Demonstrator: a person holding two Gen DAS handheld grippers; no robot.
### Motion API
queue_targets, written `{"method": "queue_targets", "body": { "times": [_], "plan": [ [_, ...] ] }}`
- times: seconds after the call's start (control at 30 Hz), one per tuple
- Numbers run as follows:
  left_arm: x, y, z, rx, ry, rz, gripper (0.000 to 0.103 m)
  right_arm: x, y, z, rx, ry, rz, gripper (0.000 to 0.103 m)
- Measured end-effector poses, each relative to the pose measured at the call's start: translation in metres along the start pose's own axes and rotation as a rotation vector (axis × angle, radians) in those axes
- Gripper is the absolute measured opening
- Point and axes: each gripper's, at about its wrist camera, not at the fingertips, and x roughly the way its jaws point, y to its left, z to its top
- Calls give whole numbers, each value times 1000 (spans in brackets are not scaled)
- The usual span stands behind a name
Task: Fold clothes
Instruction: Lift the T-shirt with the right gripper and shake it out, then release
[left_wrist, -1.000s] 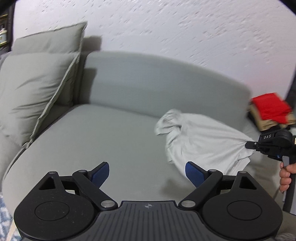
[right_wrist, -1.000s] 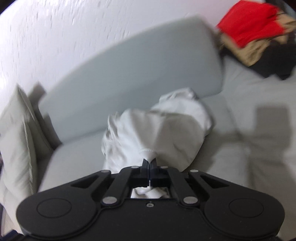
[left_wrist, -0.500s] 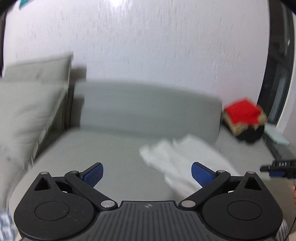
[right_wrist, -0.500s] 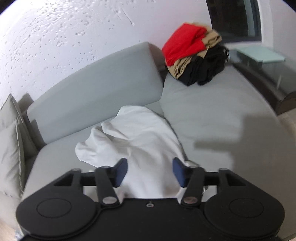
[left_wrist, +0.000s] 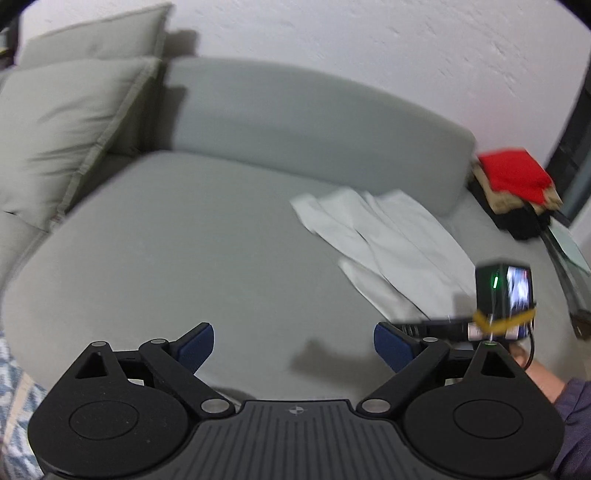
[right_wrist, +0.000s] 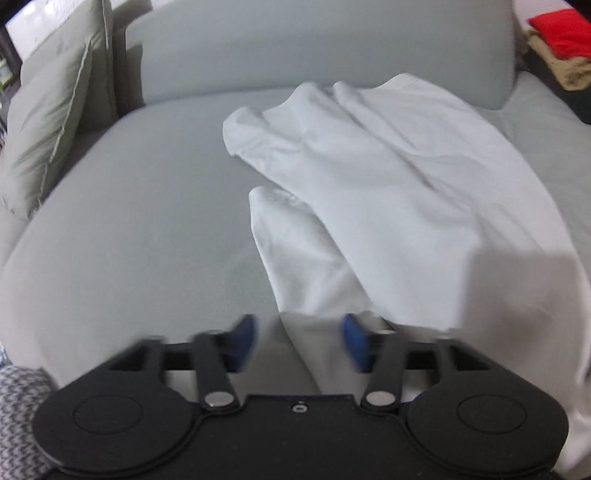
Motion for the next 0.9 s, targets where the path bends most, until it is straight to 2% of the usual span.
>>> {"method": "queue_targets", "body": {
  "times": [0.03,0.07,0.13,0.17,0.23,0.3,0.4,0.5,0.63,0.7,0.77,0.83,0.9],
  "plan": [
    [-3,4,2,-11,-15,8,93,6,3,0,-29,1,-23,65],
    [-6,8,4,-21,-28,14,93,12,7,0,-58,2,-46,60],
    [-11,14,4,-40,-42,16,93,16,8,4,-75,-7,-87,29],
    [-12,15,3,-46,-47,14,93,16,7,9,-54,-2,-98,3],
    [-14,17,2,-55,-52,8,93,14,5,22,3,18,-112,2],
    [-19,18,2,-59,-66,-2,93,4,9,41,48,14,-76,2],
    [-32,19,6,-54,-111,-18,93,-53,14,89,173,-89,136,2],
    [-52,20,15,-51,-183,-27,93,-151,11,148,272,-309,350,2],
    [-79,21,29,-51,-285,-33,93,-302,-16,186,359,-678,503,2],
    [-90,19,33,-45,-326,-41,93,-356,-40,181,421,-837,483,2],
    [-98,15,34,-37,-351,-55,93,-388,-66,166,491,-925,404,1],
    [-101,10,33,-24,-356,-69,93,-390,-96,142,571,-921,316,1],
    [-98,4,29,-2,-342,-84,93,-374,-127,112,627,-859,238,2]
  ]
}}
